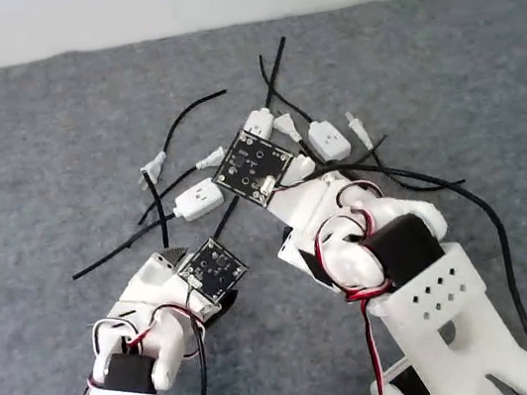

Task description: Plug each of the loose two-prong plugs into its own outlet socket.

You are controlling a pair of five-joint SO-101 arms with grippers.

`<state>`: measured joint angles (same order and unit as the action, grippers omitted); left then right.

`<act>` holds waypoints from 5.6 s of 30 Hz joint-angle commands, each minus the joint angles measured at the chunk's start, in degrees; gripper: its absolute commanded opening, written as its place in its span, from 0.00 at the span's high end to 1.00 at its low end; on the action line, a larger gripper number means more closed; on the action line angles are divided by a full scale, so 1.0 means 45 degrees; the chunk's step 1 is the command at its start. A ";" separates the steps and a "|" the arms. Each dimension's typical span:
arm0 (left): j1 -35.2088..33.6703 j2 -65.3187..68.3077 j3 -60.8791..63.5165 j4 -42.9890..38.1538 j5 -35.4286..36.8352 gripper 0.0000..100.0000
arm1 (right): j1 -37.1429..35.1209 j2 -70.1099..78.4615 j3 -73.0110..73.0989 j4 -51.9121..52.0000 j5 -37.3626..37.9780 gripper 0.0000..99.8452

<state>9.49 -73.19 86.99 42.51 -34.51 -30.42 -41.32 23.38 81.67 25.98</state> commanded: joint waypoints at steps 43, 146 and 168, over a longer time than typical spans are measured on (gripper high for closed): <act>-0.1602 0.8400 -0.8977 0.1485 0.1739 0.65 | -0.1104 -0.0381 0.0664 -0.0381 -0.1289 0.66; -0.2520 1.7954 -1.5072 -0.0117 -0.1504 0.62 | -0.1182 -0.0361 0.3126 -0.2315 -0.1192 0.66; -0.2110 2.2056 -1.8842 0.0274 -0.2032 0.62 | -0.1182 -0.0381 0.3360 -0.2335 -0.1192 0.66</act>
<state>0.00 24.66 8.22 42.95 -43.12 -35.16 -41.49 39.03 72.09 20.62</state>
